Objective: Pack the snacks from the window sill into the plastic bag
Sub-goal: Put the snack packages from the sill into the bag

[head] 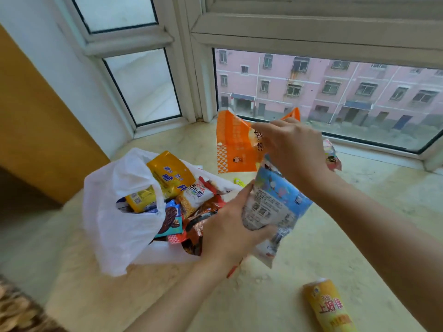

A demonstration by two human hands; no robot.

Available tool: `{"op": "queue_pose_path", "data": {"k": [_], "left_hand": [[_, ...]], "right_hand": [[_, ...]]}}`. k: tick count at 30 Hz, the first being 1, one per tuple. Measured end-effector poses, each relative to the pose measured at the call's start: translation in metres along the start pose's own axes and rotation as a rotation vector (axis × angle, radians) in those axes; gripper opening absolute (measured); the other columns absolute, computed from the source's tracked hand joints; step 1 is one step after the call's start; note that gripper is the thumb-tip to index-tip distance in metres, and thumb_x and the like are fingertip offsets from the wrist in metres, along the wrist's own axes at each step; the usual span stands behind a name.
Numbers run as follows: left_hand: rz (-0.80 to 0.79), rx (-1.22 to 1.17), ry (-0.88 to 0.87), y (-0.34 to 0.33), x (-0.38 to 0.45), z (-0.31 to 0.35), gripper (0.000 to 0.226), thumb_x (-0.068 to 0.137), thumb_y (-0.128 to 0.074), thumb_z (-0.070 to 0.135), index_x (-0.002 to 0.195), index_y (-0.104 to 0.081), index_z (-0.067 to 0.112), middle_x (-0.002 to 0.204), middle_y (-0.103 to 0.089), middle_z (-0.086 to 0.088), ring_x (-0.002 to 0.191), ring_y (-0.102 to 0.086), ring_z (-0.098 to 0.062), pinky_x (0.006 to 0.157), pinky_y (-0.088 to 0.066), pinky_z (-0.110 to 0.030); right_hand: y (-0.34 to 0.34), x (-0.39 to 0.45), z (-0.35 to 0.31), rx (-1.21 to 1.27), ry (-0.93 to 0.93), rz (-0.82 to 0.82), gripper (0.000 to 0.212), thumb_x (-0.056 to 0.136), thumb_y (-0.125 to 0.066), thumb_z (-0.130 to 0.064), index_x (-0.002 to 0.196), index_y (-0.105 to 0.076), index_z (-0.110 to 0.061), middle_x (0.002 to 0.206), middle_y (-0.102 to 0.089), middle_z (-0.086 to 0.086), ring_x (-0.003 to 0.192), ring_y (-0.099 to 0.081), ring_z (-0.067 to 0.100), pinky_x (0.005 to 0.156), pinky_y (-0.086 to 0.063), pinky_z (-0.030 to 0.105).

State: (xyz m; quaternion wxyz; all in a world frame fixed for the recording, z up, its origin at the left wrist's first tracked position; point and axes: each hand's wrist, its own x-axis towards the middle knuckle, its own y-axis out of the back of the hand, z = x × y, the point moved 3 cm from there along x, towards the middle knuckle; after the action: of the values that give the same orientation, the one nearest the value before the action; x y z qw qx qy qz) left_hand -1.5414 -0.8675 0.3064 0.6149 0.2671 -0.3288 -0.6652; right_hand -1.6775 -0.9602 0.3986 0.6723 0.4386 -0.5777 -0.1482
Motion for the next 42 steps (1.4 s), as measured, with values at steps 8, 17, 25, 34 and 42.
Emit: {"op": "queue_pose_path", "data": {"k": [8,17,25,34,42], "left_hand": [[-0.063,0.303,-0.065,0.099,-0.006,-0.094,0.092,0.064,-0.066,0.074,0.137,-0.011,0.066,0.125,-0.059,0.019,0.107,-0.059,-0.007,0.075,-0.049,-0.028],[-0.007,0.235,0.273,0.065,0.028,-0.14,0.092,0.074,-0.057,0.073,0.149,-0.011,0.046,0.134,-0.053,0.003,0.116,-0.055,-0.025,0.084,-0.05,-0.036],[0.096,0.242,0.268,0.074,0.041,-0.16,0.088,0.082,-0.066,0.037,0.151,-0.014,0.019,0.143,-0.042,-0.007,0.128,-0.039,-0.032,0.097,-0.038,-0.042],[-0.242,0.411,0.15,0.103,0.013,-0.207,0.126,0.064,-0.084,0.041,0.151,0.008,0.035,0.153,-0.015,-0.002,0.134,-0.031,-0.029,0.097,-0.043,-0.047],[0.538,0.328,-0.241,0.165,-0.002,-0.165,0.054,0.084,-0.044,-0.002,0.134,-0.047,0.018,0.128,-0.037,-0.004,0.104,-0.051,-0.02,0.063,-0.047,-0.023]], "right_hand": [[-0.018,0.005,-0.072,0.123,-0.056,0.098,0.032,0.077,-0.07,-0.001,0.102,-0.073,-0.02,0.071,-0.068,0.003,0.056,-0.062,0.031,0.044,-0.041,0.028],[-0.025,0.009,-0.094,0.117,-0.049,0.302,0.028,0.088,-0.061,-0.006,0.108,-0.072,-0.022,0.082,-0.07,0.002,0.066,-0.062,0.027,0.045,-0.042,0.028],[-0.08,-0.047,-0.126,0.217,-0.14,-0.112,0.04,0.086,-0.064,-0.004,0.122,-0.064,-0.021,0.088,-0.069,0.005,0.07,-0.059,0.028,0.045,-0.048,0.037],[-0.136,-0.09,-0.166,0.099,0.007,-0.516,0.089,0.075,-0.021,-0.088,0.15,-0.001,-0.043,0.161,0.007,0.009,0.146,0.005,0.039,0.098,-0.027,0.073],[-0.159,-0.085,-0.194,-0.05,0.12,-0.581,0.091,0.076,-0.021,-0.085,0.151,-0.001,-0.038,0.16,-0.008,0.012,0.144,-0.004,0.044,0.092,-0.025,0.08]]}}
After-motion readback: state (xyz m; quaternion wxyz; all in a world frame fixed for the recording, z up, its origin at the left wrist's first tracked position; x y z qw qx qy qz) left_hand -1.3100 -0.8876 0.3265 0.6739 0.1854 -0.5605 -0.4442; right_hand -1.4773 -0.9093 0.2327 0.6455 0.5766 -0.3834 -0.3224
